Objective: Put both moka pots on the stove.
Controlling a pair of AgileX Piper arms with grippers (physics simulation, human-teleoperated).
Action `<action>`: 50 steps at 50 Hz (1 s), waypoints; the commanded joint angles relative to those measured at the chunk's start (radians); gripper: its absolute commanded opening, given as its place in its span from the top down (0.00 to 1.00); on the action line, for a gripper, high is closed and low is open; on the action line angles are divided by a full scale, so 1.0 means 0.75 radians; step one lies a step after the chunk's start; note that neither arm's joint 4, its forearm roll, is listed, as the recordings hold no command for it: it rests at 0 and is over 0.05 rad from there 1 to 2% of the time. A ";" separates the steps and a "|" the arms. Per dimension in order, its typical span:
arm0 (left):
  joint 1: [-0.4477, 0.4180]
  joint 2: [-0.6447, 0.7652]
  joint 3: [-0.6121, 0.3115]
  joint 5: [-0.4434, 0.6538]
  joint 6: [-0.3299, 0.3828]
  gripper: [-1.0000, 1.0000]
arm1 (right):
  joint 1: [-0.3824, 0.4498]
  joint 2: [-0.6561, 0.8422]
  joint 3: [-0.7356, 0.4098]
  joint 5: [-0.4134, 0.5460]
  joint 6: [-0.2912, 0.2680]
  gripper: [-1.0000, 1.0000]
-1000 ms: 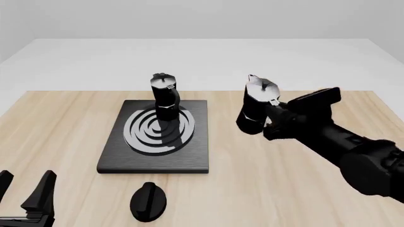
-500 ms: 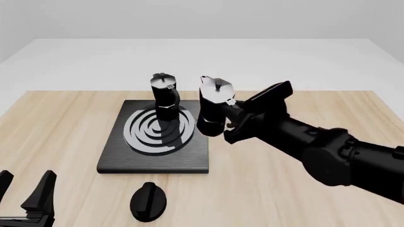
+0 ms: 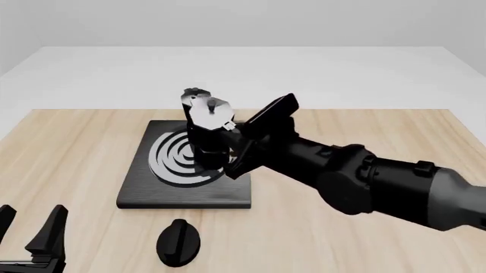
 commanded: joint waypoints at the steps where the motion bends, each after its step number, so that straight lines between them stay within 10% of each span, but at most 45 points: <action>1: 0.000 0.000 0.000 0.000 0.000 0.00 | 0.026 0.073 -0.127 -0.011 0.006 1.00; 50: 0.000 0.000 0.000 0.000 0.000 0.00 | 0.028 0.402 -0.423 0.029 0.010 1.00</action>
